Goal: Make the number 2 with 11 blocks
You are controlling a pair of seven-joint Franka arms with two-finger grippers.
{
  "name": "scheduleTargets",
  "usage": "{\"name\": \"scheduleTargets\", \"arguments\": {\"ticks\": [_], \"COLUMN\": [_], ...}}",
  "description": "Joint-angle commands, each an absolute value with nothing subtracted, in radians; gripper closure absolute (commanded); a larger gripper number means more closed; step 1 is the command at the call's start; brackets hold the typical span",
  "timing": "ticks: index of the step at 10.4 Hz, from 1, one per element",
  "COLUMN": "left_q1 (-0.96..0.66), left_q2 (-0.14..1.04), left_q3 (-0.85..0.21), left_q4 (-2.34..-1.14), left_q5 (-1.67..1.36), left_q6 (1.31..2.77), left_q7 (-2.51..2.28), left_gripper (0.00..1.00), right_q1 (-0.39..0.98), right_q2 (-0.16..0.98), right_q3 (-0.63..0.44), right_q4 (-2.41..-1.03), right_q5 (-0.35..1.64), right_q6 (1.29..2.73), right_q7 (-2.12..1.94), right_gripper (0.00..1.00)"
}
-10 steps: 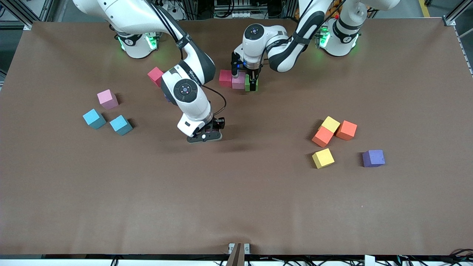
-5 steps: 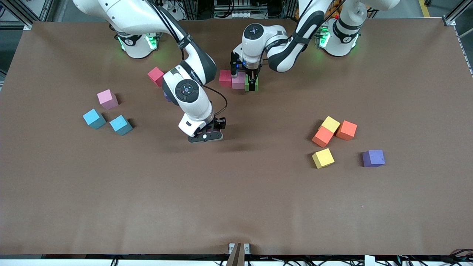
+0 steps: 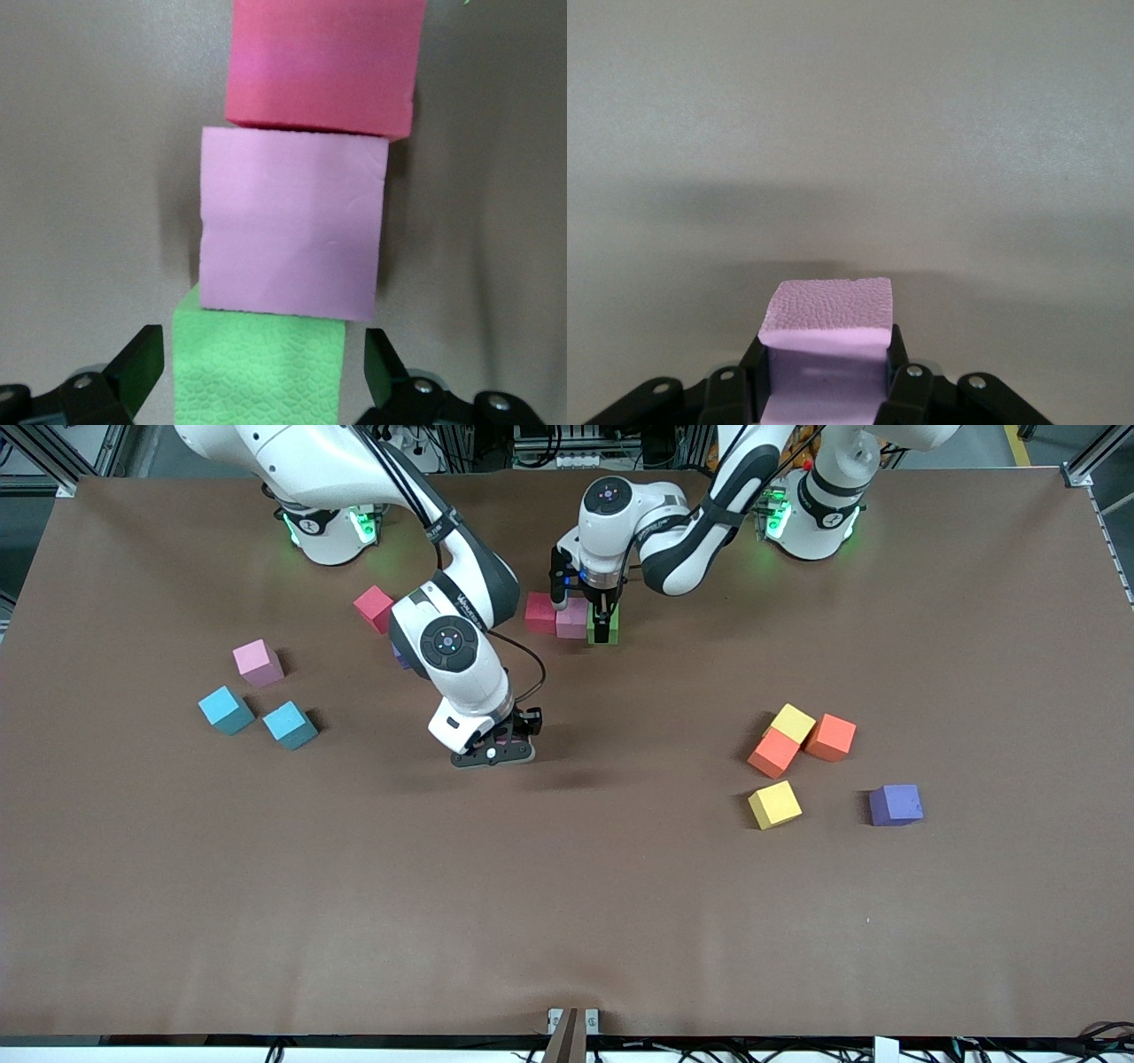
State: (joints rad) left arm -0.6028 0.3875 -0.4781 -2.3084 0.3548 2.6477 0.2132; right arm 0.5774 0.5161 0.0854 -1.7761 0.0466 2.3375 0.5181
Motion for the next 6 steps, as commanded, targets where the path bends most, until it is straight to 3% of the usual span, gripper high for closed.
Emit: {"name": "scheduleTargets", "arguments": {"ticks": [1,6], "left_q1": [-0.606,-0.591], "left_q2": [0.331,0.282], "left_q3": [-0.482,-0.508], "left_q4": [-2.325,-2.332], "left_q5": [0.365,0.364], "left_q6": [2.613,2.583], "left_q7": [0.207,0.206], "left_gripper": [0.0,0.0], "right_q1": [0.586,0.592], "right_q2": [0.531,0.532], "right_q3": [0.083,0.083], "right_q4": [-1.749,-1.749], "right_q5": [0.054,0.055], "right_q6": [2.322,2.322], "right_q7": [0.534,0.548], "right_gripper": [0.66,0.65]}}
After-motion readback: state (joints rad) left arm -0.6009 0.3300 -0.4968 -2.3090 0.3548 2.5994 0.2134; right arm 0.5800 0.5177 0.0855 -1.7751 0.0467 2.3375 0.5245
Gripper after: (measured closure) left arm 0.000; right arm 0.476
